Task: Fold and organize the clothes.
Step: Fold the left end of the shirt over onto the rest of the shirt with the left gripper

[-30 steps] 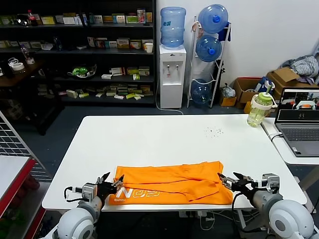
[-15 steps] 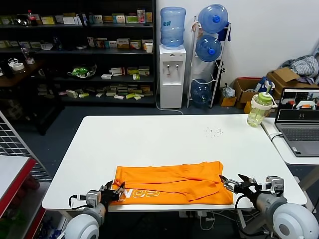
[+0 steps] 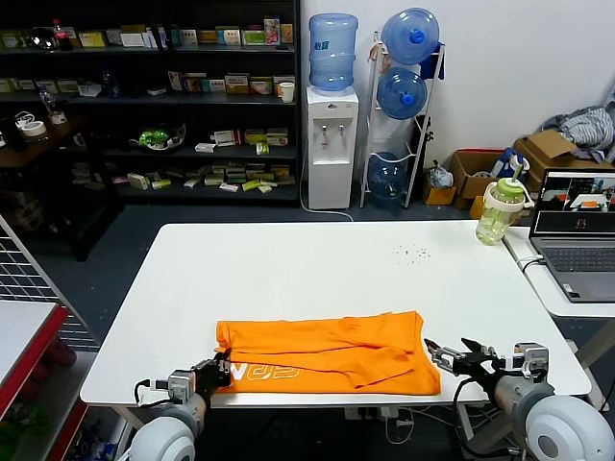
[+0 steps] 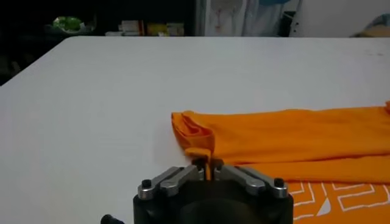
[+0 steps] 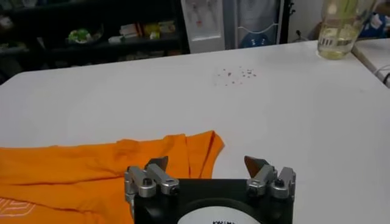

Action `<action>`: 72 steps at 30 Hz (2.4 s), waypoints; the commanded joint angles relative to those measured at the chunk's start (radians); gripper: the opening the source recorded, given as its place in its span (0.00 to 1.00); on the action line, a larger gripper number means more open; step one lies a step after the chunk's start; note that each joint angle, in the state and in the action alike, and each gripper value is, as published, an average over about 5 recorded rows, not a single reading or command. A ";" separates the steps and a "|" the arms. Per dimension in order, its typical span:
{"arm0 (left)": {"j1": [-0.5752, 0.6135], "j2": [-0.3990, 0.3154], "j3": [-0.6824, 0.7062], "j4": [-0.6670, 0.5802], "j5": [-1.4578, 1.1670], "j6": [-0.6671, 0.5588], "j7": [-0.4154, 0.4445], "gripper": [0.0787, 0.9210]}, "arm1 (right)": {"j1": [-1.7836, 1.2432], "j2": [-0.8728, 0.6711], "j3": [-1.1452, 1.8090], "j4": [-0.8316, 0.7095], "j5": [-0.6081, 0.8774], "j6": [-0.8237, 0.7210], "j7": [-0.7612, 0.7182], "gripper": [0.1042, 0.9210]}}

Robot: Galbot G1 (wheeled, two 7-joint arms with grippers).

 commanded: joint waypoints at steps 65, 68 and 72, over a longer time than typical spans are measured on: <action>-0.125 -0.082 0.131 -0.126 0.008 0.038 -0.037 0.04 | 0.077 0.087 -0.117 -0.056 -0.061 0.004 0.022 0.88; -0.124 -0.089 0.134 -0.113 0.004 0.042 -0.033 0.04 | 0.077 0.088 -0.119 -0.055 -0.061 0.004 0.022 0.88; -0.110 -0.098 0.133 -0.139 -0.050 0.047 -0.021 0.08 | 0.075 0.087 -0.122 -0.055 -0.062 0.003 0.022 0.88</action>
